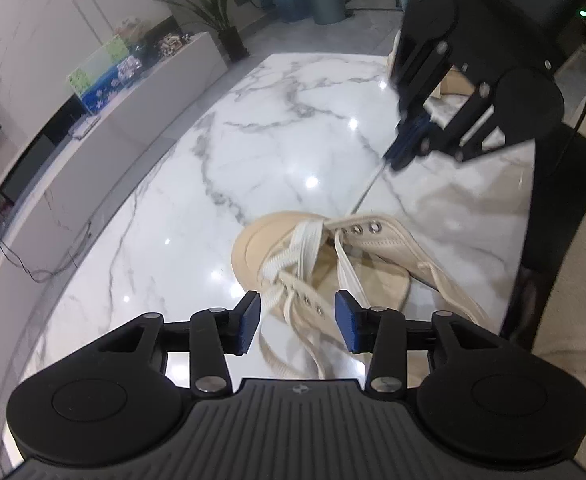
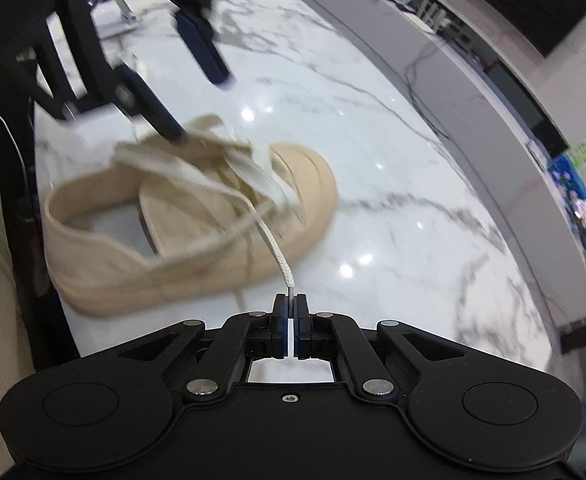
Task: Lace up shoes with both hands
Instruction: 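Pull the lace away from the sneaker with the right gripper, stretching it taut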
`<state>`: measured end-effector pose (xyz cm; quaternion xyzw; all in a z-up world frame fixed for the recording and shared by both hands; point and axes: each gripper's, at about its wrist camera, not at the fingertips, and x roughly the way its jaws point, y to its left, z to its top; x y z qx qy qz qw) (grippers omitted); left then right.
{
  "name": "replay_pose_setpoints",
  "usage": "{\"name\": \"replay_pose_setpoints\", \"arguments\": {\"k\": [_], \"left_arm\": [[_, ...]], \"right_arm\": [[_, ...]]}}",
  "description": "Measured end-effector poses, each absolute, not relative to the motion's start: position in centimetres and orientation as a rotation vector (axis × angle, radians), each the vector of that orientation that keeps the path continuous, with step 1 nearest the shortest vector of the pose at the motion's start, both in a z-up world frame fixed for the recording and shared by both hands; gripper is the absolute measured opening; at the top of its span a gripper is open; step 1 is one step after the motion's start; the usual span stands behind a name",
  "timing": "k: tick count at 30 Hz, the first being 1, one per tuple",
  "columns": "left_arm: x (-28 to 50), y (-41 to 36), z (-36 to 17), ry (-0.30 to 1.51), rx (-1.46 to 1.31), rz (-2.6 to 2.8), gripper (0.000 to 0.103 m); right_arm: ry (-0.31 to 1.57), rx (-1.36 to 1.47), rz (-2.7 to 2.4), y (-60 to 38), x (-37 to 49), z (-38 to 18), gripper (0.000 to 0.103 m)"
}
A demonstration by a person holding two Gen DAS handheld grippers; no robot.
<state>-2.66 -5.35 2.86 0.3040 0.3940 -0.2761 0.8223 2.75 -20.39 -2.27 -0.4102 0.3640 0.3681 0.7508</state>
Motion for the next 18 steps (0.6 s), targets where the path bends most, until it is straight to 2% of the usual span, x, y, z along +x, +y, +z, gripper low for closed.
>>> {"name": "replay_pose_setpoints", "arguments": {"k": [18], "left_arm": [[-3.9, -5.1, 1.8, 0.846, 0.590, -0.594, 0.040]], "right_arm": [[0.964, -0.946, 0.427, -32.6, 0.7, -0.1, 0.001]]}}
